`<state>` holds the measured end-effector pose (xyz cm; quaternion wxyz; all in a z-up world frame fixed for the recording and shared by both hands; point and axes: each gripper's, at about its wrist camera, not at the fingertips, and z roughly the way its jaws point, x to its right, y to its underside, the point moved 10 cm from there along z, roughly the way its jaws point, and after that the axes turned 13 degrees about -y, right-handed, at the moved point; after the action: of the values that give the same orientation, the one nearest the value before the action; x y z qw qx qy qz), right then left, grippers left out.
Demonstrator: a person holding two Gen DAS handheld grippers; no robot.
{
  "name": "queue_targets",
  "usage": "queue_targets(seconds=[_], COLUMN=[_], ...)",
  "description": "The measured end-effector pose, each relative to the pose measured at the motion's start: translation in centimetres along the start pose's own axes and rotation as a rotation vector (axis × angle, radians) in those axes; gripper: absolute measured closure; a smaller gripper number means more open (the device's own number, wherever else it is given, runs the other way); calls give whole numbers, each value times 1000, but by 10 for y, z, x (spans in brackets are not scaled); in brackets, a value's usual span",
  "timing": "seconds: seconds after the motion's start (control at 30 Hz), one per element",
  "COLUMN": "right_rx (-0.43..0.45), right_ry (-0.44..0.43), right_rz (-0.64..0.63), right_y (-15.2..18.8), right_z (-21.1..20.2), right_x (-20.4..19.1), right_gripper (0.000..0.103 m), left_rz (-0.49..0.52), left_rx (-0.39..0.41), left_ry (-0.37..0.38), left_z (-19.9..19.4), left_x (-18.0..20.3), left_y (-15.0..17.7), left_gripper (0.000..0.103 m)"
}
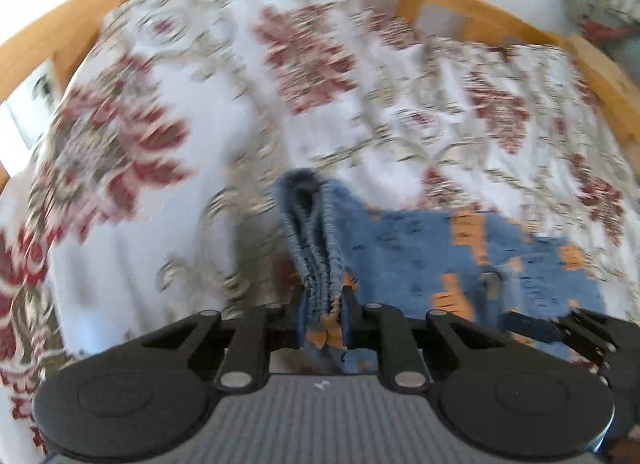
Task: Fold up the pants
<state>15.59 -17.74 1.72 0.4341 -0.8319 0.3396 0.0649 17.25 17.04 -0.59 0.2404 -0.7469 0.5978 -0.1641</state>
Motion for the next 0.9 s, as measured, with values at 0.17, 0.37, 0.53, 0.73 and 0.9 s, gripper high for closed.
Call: queue_targets(seconds=[0.17,0.37,0.53,0.73,0.9], right_rx=[74,160,111,-39,-85], right_ry=[1,-183,-305,-287,-315], right_rz=[127,439,535,441,396], right_y=[-12,-40,-59,-66,-69], right_z=[-40,-86,-85,-56,-47], right_x=[47,114,128,108,94], right_gripper=[40,27,22,33,73], left_rz=[161,366,464,528,542], left_rx=[89,138,123,128,145], left_ry=[89,166,185,130,82], left_z=[-38,-58,-43,-32,-42], left_x=[63,150,207,236,234], left_y=[-19,-13,8,25,25], left_gripper=[86,86,86,86,86])
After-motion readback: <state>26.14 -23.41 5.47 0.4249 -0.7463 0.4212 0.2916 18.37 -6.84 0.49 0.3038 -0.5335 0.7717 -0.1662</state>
